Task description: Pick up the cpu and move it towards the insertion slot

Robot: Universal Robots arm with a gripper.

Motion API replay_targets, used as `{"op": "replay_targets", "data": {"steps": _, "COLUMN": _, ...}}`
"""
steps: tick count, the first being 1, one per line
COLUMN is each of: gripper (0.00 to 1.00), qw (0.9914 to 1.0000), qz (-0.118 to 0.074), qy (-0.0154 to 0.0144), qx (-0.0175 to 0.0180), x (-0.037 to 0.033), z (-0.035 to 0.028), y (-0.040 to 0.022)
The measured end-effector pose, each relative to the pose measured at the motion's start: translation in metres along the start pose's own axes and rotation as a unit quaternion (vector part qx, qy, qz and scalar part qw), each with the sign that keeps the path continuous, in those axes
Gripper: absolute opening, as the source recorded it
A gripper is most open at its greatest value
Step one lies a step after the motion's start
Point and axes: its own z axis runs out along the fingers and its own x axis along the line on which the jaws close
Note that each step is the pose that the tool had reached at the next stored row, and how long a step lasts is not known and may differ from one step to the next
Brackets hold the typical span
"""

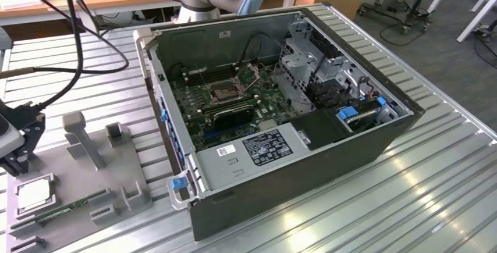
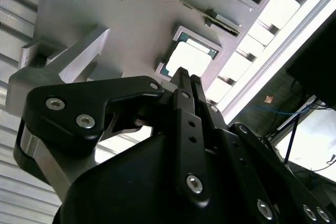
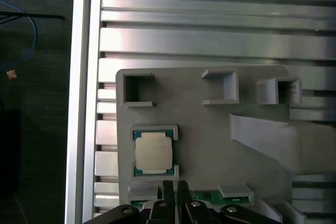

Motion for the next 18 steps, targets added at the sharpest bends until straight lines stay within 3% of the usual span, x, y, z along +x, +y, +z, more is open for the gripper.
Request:
{"op": "replay_targets", "data": {"steps": 5, "gripper": 0.18, "qw": 1.0, "qz": 0.0, "qy": -0.0001, "qx": 0.0, "x": 0.0003, "z": 0.0085, "y": 0.0}}
{"op": "replay_targets", "data": {"steps": 11, "gripper": 0.18, "qw": 1.0, "qz": 0.0, "qy": -0.0002, "qx": -0.0001, "x": 0.0071, "z": 0.0154, "y": 0.0008}}
{"op": "replay_targets", "data": {"steps": 18, "gripper": 0.18, "qw": 1.0, "qz": 0.0, "qy": -0.0001, "qx": 0.0, "x": 0.0089, "z": 0.0266, "y": 0.0023}}
